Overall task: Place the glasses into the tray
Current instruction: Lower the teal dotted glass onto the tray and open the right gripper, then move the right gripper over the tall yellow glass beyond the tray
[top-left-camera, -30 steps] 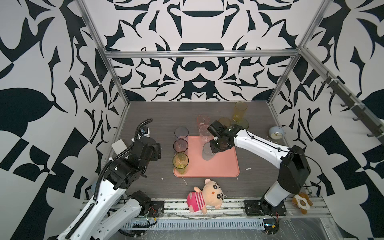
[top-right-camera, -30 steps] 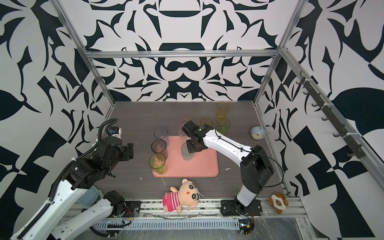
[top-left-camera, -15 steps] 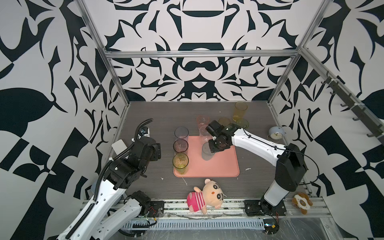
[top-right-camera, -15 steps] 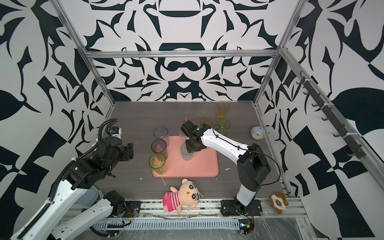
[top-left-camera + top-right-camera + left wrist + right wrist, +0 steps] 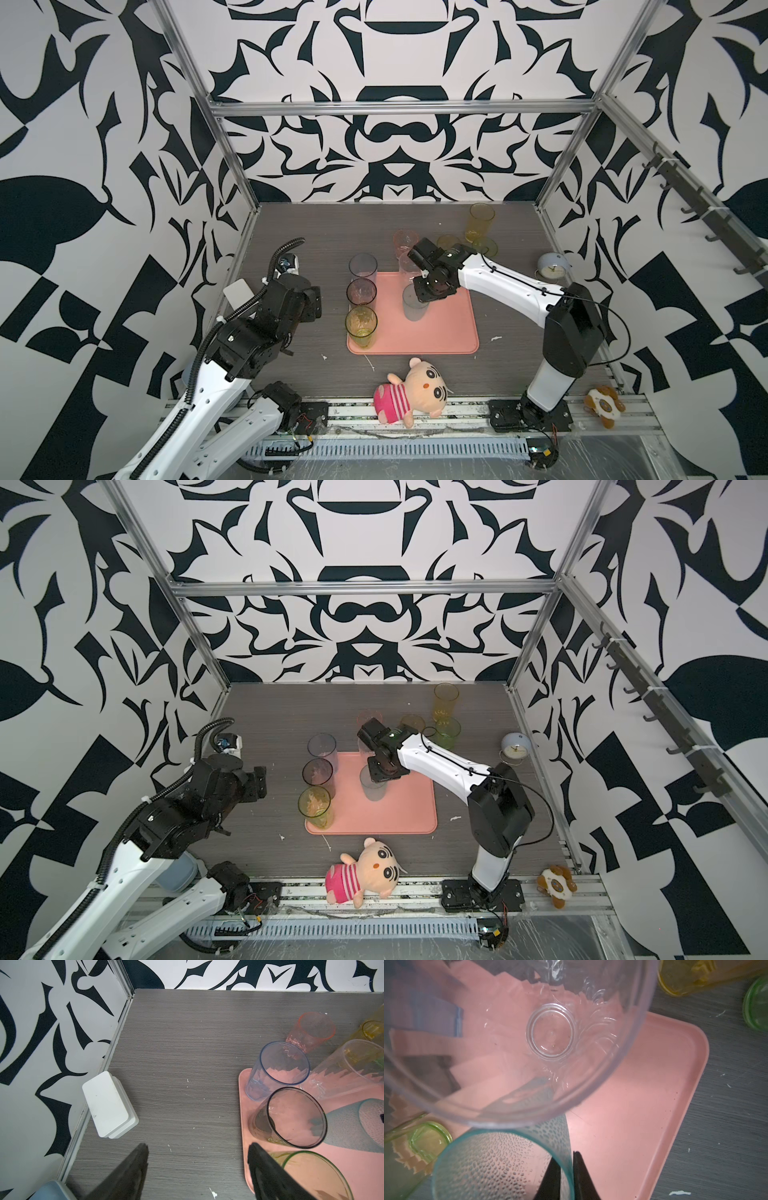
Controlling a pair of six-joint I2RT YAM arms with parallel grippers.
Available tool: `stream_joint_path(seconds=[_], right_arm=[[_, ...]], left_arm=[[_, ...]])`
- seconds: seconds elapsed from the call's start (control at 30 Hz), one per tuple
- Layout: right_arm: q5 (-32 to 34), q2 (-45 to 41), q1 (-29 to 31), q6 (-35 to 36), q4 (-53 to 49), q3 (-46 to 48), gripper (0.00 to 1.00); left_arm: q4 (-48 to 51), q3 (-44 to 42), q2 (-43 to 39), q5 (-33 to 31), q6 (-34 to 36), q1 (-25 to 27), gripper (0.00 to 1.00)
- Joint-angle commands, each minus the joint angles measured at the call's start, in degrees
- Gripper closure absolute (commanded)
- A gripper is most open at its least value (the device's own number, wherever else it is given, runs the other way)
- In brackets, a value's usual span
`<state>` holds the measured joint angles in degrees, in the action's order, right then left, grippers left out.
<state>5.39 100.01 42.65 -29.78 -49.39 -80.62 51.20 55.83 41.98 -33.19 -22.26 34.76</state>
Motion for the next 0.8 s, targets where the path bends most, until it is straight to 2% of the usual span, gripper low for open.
stream_joint_path(seconds=[0.0,0.17,0.43,0.77], right_arm=[[-0.2,-1.1,0.3,0.0,-0.6,-1.8,0.79],[-0.6,-2.0,0.3,-0.1,-0.3,-1.6,0.78],[-1.1,-5.0,0.3,1.1,-1.0,-2.9,0.62],[4.4,-10.9,-2.0,5.4,-3.8,-7.8,0.6]], left_arm=[[-0.1,-0.6,-0.7,-0.1,-0.5,-0.2,0.21],[-0.1,-0.6,-0.9,-0.1,-0.6,-0.2,0.21],[-0.1,-0.6,-1.4,-0.2,-0.6,-0.2,0.21],[-0.3,-0.6,-1.8,-0.2,-0.7,-0.2,0.21]])
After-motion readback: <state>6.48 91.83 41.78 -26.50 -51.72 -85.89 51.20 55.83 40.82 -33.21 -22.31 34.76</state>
